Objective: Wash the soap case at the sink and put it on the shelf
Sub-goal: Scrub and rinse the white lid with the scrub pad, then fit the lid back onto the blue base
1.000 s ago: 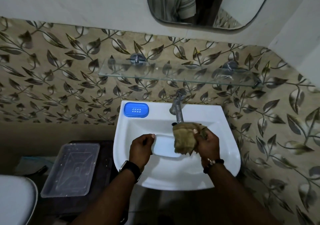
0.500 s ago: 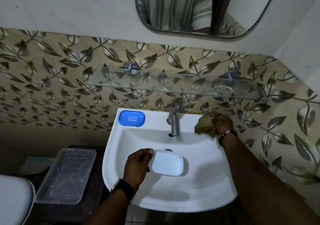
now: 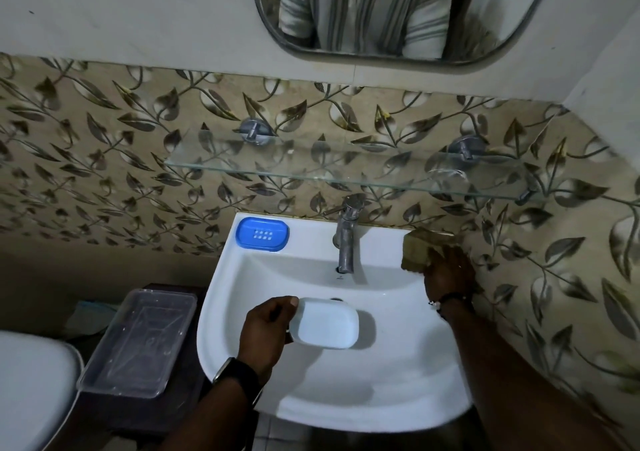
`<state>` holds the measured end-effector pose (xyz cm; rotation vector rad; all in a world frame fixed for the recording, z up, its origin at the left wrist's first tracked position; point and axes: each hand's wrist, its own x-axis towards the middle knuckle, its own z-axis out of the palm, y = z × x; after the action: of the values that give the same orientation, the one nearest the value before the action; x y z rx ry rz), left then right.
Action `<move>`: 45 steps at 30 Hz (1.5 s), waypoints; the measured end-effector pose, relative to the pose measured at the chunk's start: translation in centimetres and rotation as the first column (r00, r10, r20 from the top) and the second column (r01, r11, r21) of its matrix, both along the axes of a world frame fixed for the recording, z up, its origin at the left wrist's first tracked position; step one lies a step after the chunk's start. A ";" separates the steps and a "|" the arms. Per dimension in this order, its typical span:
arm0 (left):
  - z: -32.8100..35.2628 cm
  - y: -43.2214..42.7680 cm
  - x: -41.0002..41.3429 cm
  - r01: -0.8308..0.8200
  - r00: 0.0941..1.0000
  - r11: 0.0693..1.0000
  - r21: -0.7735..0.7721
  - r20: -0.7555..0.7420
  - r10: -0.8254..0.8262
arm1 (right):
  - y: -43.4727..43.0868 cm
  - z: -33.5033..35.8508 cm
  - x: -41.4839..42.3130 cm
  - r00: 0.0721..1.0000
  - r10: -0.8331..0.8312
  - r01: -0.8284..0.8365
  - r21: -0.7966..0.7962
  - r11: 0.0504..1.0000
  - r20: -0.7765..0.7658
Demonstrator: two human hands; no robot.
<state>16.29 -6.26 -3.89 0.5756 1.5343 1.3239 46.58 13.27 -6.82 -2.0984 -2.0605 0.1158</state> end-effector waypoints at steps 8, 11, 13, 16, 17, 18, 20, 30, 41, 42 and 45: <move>-1.1 1.0 -0.8 -0.055 0.998 0.998 -0.019 -0.007 0.055 | -13.4 -0.7 -9.7 0.594 0.061 -0.016 0.063 0.998 -0.802; -1.1 1.2 -1.4 -0.079 0.996 0.996 -0.027 -0.033 0.078 | -16.5 -0.6 -13.4 0.320 -0.187 -0.120 -0.235 0.964 -0.929; -0.9 1.3 -2.2 -0.098 0.995 0.995 -0.026 -0.021 0.097 | -16.7 -0.5 -14.7 0.184 -0.263 -0.134 -0.289 0.948 -0.947; -0.6 1.4 -3.0 -0.081 0.995 0.996 -0.028 0.048 0.082 | -16.2 0.3 -15.7 0.084 -0.329 -0.129 -0.338 0.932 -0.940; -0.5 1.3 -3.3 -0.060 0.994 0.998 -0.035 0.090 0.063 | -16.1 0.5 -16.0 0.052 -0.345 -0.127 -0.348 0.929 -0.937; -0.5 1.2 -3.6 -0.032 0.989 0.999 -0.042 0.142 0.038 | -15.9 0.7 -16.4 0.029 -0.355 -0.130 -0.356 0.925 -0.934; -0.7 0.9 -4.3 0.015 0.976 0.999 -0.035 0.220 -0.007 | -15.5 1.0 -17.1 0.024 -0.369 -0.150 -0.368 0.918 -0.929; -1.2 -1.7 -9.5 -0.164 0.940 0.984 -0.072 0.290 0.178 | -7.4 1.3 -24.3 0.481 0.038 -0.171 -0.051 0.984 -0.876; -0.6 -3.5 -11.5 -0.200 0.944 0.978 -0.054 0.258 0.207 | -1.5 1.2 -30.2 0.660 0.683 -0.688 -0.113 0.716 0.313; -0.7 -3.5 -11.5 -0.199 0.944 0.979 -0.052 0.257 0.206 | -1.7 0.9 -30.2 0.661 0.675 -0.689 -0.090 0.719 0.328; -0.8 -3.4 -11.7 -0.195 0.945 0.980 -0.047 0.258 0.200 | -2.2 0.7 -29.7 0.666 0.659 -0.698 -0.021 0.716 0.349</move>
<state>4.63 -9.66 -4.70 0.2242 1.4114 1.4699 16.87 11.10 -6.16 -1.2185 -2.8845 -0.2723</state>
